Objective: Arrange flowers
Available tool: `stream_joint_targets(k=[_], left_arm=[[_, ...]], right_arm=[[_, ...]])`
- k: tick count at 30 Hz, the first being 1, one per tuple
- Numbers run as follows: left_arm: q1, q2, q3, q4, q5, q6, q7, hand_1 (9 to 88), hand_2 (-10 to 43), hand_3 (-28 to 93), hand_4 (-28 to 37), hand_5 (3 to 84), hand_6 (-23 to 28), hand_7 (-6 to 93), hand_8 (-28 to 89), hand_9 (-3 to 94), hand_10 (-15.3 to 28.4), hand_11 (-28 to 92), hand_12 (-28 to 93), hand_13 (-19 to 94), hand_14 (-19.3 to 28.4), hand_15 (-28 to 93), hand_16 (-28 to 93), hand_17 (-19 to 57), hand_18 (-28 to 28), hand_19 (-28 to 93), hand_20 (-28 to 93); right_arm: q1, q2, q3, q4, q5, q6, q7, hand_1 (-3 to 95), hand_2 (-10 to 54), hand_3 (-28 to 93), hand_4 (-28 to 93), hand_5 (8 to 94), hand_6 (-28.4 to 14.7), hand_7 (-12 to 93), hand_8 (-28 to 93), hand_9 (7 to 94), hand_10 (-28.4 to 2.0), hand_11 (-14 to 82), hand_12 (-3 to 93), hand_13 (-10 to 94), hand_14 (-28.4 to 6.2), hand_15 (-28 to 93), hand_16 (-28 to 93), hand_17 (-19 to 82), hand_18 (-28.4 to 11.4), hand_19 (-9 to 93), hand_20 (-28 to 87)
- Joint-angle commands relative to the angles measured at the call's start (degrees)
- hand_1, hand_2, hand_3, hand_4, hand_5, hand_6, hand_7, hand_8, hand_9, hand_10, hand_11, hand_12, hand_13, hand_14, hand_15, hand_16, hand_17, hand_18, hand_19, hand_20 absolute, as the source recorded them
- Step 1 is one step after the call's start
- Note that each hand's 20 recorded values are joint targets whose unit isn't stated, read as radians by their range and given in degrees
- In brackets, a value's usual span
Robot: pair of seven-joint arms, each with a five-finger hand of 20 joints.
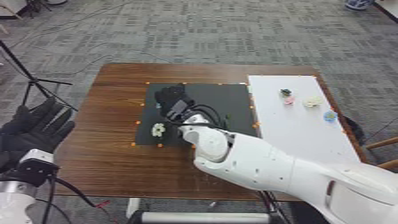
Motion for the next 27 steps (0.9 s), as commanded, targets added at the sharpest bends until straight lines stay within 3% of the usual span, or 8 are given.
stream_joint_targets(k=[1,6,7,12,23,27], left_arm=[[1.1,-0.16,-0.72,-0.44,0.2,-0.78,-0.59,24.7,16.5,68,-28.3,36.5,6.9,8.8,-6,29.6,11.5,11,14,22,12.9,20,0,-3.6,11.0,15,13],[1.3,-0.03,-1.18,-0.4,0.4,-0.72,-0.83,24.8,16.4,68,-28.3,36.4,7.0,8.8,-6,29.7,11.4,11,14,22,12.8,20,0,-3.5,11.0,15,13],[1.4,0.05,-1.13,-0.3,0.77,-0.8,-0.82,25.4,15.7,68,-28.2,36.4,7.0,8.8,-6,29.7,11.4,11,14,22,12.8,20,0,-3.5,11.0,15,13],[1.2,0.1,-1.1,-0.3,0.32,-0.55,-0.48,28.0,12.9,68,-27.8,36.3,7.0,8.9,-6,29.7,11.3,11,14,22,12.7,20,0,-3.5,11.0,15,13],[1.5,-0.33,-1.37,-0.41,0.33,-0.63,-0.55,28.5,12.7,68,-27.4,36.3,7.0,9.1,-6,29.6,11.4,11,14,22,12.7,20,0,-3.3,10.9,15,13],[2.9,-0.2,-1.72,-0.61,-0.87,-0.53,0.88,28.1,13.1,68,-27.5,36.4,7.0,9.0,-6,29.6,11.4,11,14,22,12.7,20,0,-3.4,10.9,15,13]], right_arm=[[-1.2,0.7,-0.7,-2.3,-0.9,-1.4,3.6,58.9,-9.5,65,-28,65.4,-0.7,19,-6,79.0,-8.1,11.6,39.4,66,-10.5,69,39,33,-24.4,79,41],[-2.1,0.9,-0.3,-3.1,-0.4,-1.8,4.0,57.5,-9.5,65,-28,64.0,-0.9,19,-12,77.6,-8.6,10.4,36.9,65,-10.6,68,38,32,-24.5,79,40],[-2.2,0.9,-0.2,-3.2,-0.5,-1.9,4.1,56.0,-9.5,66,-28,63.7,-1.0,19,-13,76.3,-9.0,12.5,34.5,65,-10.6,69,37,32,-24.5,79,39],[-1.8,0.8,-0.5,-3.2,-0.1,-1.3,4.9,47.8,-9.5,76,-28,61.6,-1.9,19,-13,68.8,-12.2,22.7,19.7,65,-10.9,69,35,32,-24.5,79,38],[-3.4,0.0,3.4,-3.0,0.2,-1.0,4.1,45.6,-9.5,76,-28,59.8,-2.8,17,-13,66.4,-13.1,21.0,16.5,65,-11.2,68,33,32,-24.8,79,37],[-5.4,-0.4,9.2,-4.8,1.4,-1.7,1.9,44.5,-9.5,76,-28,59.4,-3.0,17,-13,65.8,-13.4,20.8,16.3,64,-11.2,67,33,32,-24.8,79,37]])
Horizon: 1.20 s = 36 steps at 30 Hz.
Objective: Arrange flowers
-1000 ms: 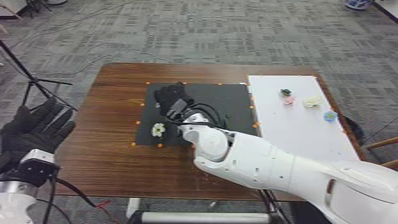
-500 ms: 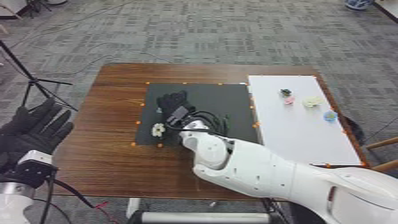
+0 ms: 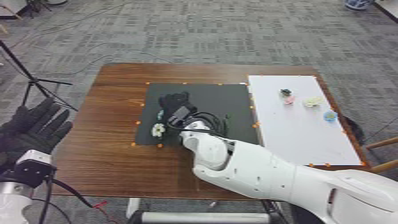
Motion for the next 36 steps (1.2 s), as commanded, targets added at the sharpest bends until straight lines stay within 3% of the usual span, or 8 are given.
stream_joint_targets(k=[1,10,15,19,22,25,32,36], left_arm=[[2.4,-0.43,-0.85,-0.74,-1.11,-0.36,1.44,27.9,13.4,68,-27.6,36.4,7.0,9.0,-6,29.6,11.4,11,14,22,12.7,20,0,-3.4,10.9,15,13],[1.6,-2.11,-1.19,-0.32,-0.65,-0.46,0.73,26.0,14.8,69,-28.2,36.5,7.0,9.2,-6,29.7,11.6,11,14,22,12.8,20,0,-3.4,11.0,15,13],[3.8,-2.8,-2.94,-1.41,-0.36,-0.7,1.74,25.9,14.8,69,-28.2,36.5,7.0,9.2,-6,29.7,11.5,11,14,22,12.8,20,0,-3.4,11.0,15,13],[4.8,-3.42,-3.81,-2.11,-0.54,-0.01,1.87,25.8,14.8,69,-28.3,36.5,7.0,9.1,-6,29.7,11.4,11,14,22,12.8,20,0,-3.5,11.0,15,13],[6.3,-3.71,-5.1,-2.57,-0.49,-0.06,2.57,25.8,14.8,69,-28.3,36.5,7.0,9.1,-6,29.7,11.4,11,14,22,12.8,20,0,-3.4,11.0,15,13],[6.3,-3.23,-4.74,-2.81,-2.38,1.26,4.48,25.5,15.2,68,-28.3,36.4,7.0,9.1,-6,29.7,11.4,11,14,22,12.8,20,0,-3.4,11.0,15,13],[6.4,-2.4,-4.42,-2.68,-3.11,0.8,5.69,21.6,17.6,68,-28.3,37.0,7.0,9.6,-6,30.3,11.4,12,14,23,13.0,21,0,-3.4,11.1,15,13],[7.2,-2.39,-4.7,-2.99,-2.96,0.56,5.84,20.3,18.7,66,-28.3,37.3,7.1,9.8,-6,30.4,11.5,12,14,23,13.0,21,0,-3.4,11.1,15,13]], right_arm=[[-2.8,-0.9,9.0,-3.4,2.0,0.3,-2.3,44.1,-9.5,76,-28,59.3,-3.1,17,-13,65.6,-13.5,20.7,16.2,64,-11.3,67,33,32,-24.8,79,37],[-10.6,4.1,24.0,-14.9,4.3,-7.6,-5.2,40.7,-9.5,76,-28,56.0,-4.7,15,-12,61.8,-15.0,19.2,15.7,63,-12.4,66,31,30,-25.5,78,36],[-18.7,12.6,36.8,-21.2,-4.8,-12.0,-5.7,40.7,-9.5,76,-28,54.3,-5.2,13,-11,58.7,-16.2,17.9,15.4,61,-13.4,67,30,29,-25.9,78,35],[-22.2,24.1,38.4,-21.5,-12.5,-2.5,-3.7,42.9,-9.5,77,-28,53.6,-4.9,13,-11,56.3,-16.1,17.2,15.3,60,-13.2,67,30,28,-25.5,77,35],[-28.5,30.3,45.2,-24.9,-11.9,-6.3,-2.2,45.0,-9.5,77,-28,55.5,-4.3,14,-11,57.9,-15.1,17.8,15.4,61,-12.3,68,29,29,-25.1,77,35],[-34.9,33.9,51.7,-26.1,-11.4,-5.8,1.1,44.8,-9.5,77,-28,55.4,-4.3,14,-11,57.7,-15.2,17.7,15.4,61,-12.5,68,29,29,-25.1,77,36],[-47.1,36.0,65.2,-26.5,-7.2,-6.6,5.5,42.9,-9.5,75,-28,55.4,-4.6,13,-11,57.5,-15.6,17.4,15.3,60,-12.7,68,28,29,-25.2,77,36],[-52.7,36.3,71.0,-28.5,-4.4,-11.8,5.9,41.3,-9.5,74,-28,53.7,-5.0,13,-11,56.1,-15.9,16.5,15.2,60,-13.1,68,28,28,-25.3,77,36]])
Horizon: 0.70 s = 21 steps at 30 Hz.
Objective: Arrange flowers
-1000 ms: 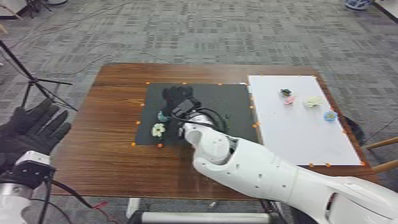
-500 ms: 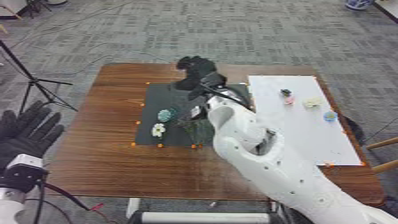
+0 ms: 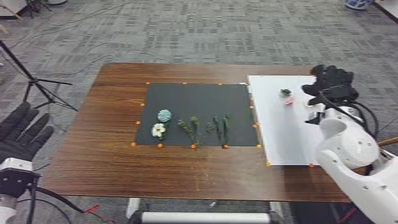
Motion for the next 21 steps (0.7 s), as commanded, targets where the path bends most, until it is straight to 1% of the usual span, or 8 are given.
stream_joint_targets(k=[1,3,5,11,13,17,19,21], left_arm=[[1.4,0.45,-0.27,-0.76,-0.72,0.31,1.48,20.2,18.7,66,-28.3,37.3,7.0,9.8,-6,30.4,11.6,12,14,23,13.1,21,0,-3.4,11.1,15,13],[1.8,0.29,-0.23,-0.91,-1.0,0.31,1.99,19.9,18.7,67,-28.3,37.2,7.1,9.8,-6,30.4,11.6,12,14,23,13.1,21,0,-3.5,11.1,15,13],[1.5,0.08,-0.27,-0.85,-0.35,0.29,1.27,19.8,18.6,67,-28.3,37.2,7.0,9.8,-6,30.4,11.6,12,14,23,13.1,21,0,-3.4,11.1,15,13],[1.9,-0.14,-0.62,-1.07,-0.13,0.46,1.06,21.4,17.2,68,-28.3,37.2,7.1,9.9,-6,30.4,11.7,12,14,23,13.0,21,0,-3.4,11.1,15,13],[1.8,-0.12,-0.46,-1.04,-0.19,0.53,0.97,21.9,16.9,68,-28.3,37.2,7.1,9.9,-6,30.5,11.6,12,14,23,13.0,21,0,-3.4,11.1,15,13],[1.6,-0.01,-0.12,-0.97,-0.19,0.35,1.1,22.5,16.5,68,-28.3,37.2,7.1,10.0,-6,30.5,11.5,12,14,23,13.0,21,0,-3.3,11.1,15,13],[1.3,-0.09,-0.08,-0.9,0.16,0.33,0.64,22.6,16.4,68,-28.3,37.2,7.1,10.0,-6,30.5,11.6,12,14,23,13.0,21,0,-3.3,11.1,15,13],[1.8,-0.04,-0.2,-1.03,-0.02,0.15,0.91,22.8,16.4,68,-28.3,37.2,7.1,10.0,-6,30.5,11.5,12,14,23,12.9,21,0,-3.4,11.1,15,13]], right_arm=[[-12.7,1.9,10.6,-1.3,4.0,-4.9,1.6,41.0,-9.5,73,-28,53.1,-5.1,12,-11,55.4,-15.9,16.1,15.0,59,-13.2,68,28,28,-25.3,77,36],[-13.5,1.6,11.7,-1.3,5.3,-5.5,2.4,40.4,-9.5,72,-28,52.0,-5.2,12,-11,53.8,-15.4,15.0,14.6,59,-13.5,67,28,28,-25.4,76,36],[-14.0,1.2,12.6,-1.2,6.9,-6.8,2.8,40.0,-9.5,72,-28,51.6,-5.0,12,-11,52.5,-14.9,13.9,13.9,59,-13.6,67,28,27,-25.5,76,36],[-14.7,0.4,13.7,-0.9,10.4,-10.9,0.3,40.5,-9.5,72,-28,51.2,-4.5,11,-11,51.9,-13.8,13.2,13.3,58,-13.5,67,27,27,-25.5,76,36],[-14.0,0.3,12.3,0.5,10.2,-9.0,-0.5,41.6,-9.5,72,-28,51.0,-3.9,12,-11,51.8,-13.1,13.2,13.0,58,-13.2,66,27,26,-25.3,76,36],[-11.0,0.1,8.7,3.2,9.1,-8.5,0.8,44.5,-9.5,73,-28,50.8,-3.3,12,-11,50.3,-12.2,12.8,12.5,58,-12.7,66,27,26,-24.8,75,36],[-10.3,0.0,7.5,4.3,8.1,-7.6,1.4,45.6,-9.5,74,-28,50.7,-3.2,13,-11,49.6,-12.1,13.0,12.2,58,-12.4,66,26,26,-24.7,75,36],[-9.5,-0.1,6.7,5.1,8.1,-8.6,1.2,46.9,-9.5,75,-28,51.1,-3.0,13,-11,49.5,-12.0,13.0,11.9,59,-12.1,65,26,26,-24.5,75,36]])
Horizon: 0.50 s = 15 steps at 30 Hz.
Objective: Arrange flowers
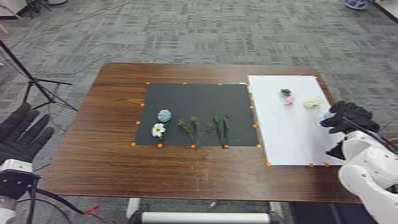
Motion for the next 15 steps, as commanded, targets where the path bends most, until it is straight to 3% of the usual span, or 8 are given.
stream_joint_targets(k=[1,5,8,9,11,13,15], left_arm=[[0.6,-0.47,0.07,-0.51,0.43,0.19,-0.01,22.9,16.3,68,-28.3,37.2,7.1,10.0,-6,30.5,11.4,12,14,23,12.9,21,-1,-3.4,11.1,15,13],[0.3,-0.64,0.35,-0.47,0.35,0.61,-0.22,23.0,16.3,68,-28.3,37.2,7.1,10.0,-6,30.5,11.4,12,14,23,12.9,21,-1,-3.4,11.1,15,13],[0.4,-0.68,0.32,-0.5,0.52,0.69,-0.51,23.2,16.4,68,-28.3,37.2,7.1,10.1,-6,30.5,11.4,12,14,23,12.9,21,-1,-3.4,11.1,15,13],[1.1,0.2,0.28,-0.52,-0.37,0.66,0.43,23.2,16.4,68,-28.3,37.2,7.1,10.1,-6,30.5,11.4,12,14,23,12.9,21,-1,-3.4,11.1,15,13],[1.3,0.13,0.29,-0.59,-0.33,0.58,0.42,23.4,16.4,68,-28.3,37.3,7.1,10.2,-6,30.5,11.5,12,14,23,13.0,21,-1,-3.4,11.1,15,13],[1.2,-0.35,0.39,-0.63,0.01,0.47,0.0,23.4,16.4,68,-28.3,37.3,7.1,10.2,-7,30.6,11.5,12,14,23,13.0,21,-1,-3.4,11.1,16,13],[1.4,0.04,0.38,-0.55,-0.24,0.37,0.12,23.4,16.3,69,-28.3,37.2,7.1,10.3,-7,30.5,11.4,12,14,23,13.0,21,-1,-3.4,11.1,16,13]], right_arm=[[3.5,-0.9,-3.9,3.7,-2.4,0.9,0.8,47.7,-9.5,75,-28,51.2,-2.8,14,-12,49.4,-12.0,13.1,11.7,59,-12.0,65,26,26,-24.4,75,36],[4.0,-1.2,-5.1,5.3,-3.4,3.3,1.6,52.2,-9.5,73,-28,51.3,-2.6,14,-12,49.6,-11.8,14.1,11.2,59,-10.3,63,32,27,-24.1,75,36],[4.0,-1.3,-5.9,6.4,-4.3,6.6,0.8,58.9,-9.5,69,-28,54.6,-1.8,16,-13,57.4,-11.6,17.6,13.9,60,-7.9,61,40,28,-23.5,77,37],[4.0,-1.2,-6.0,6.5,-4.0,7.5,0.5,59.9,-9.5,69,-28,56.2,-1.6,16,-13,60.1,-11.4,19.3,14.8,61,-7.7,62,42,29,-23.3,77,37],[3.7,-1.1,-6.2,6.6,-4.1,9.9,-0.2,61.9,-9.5,68,-28,59.3,-1.6,16,-13,64.1,-11.1,20.4,15.7,62,-7.1,63,45,29,-23.0,77,38],[2.8,-0.9,-5.7,5.9,-3.9,11.0,-1.7,62.7,-9.5,68,-28,61.5,-2.1,15,-13,65.6,-11.0,19.7,16.7,62,-6.8,62,47,30,-22.8,77,38],[2.1,-0.8,-5.3,4.8,-4.9,11.6,-1.9,62.9,-9.5,68,-28,62.2,-2.7,15,-13,66.0,-11.5,19.4,17.0,62,-6.5,61,49,30,-22.7,77,38]])
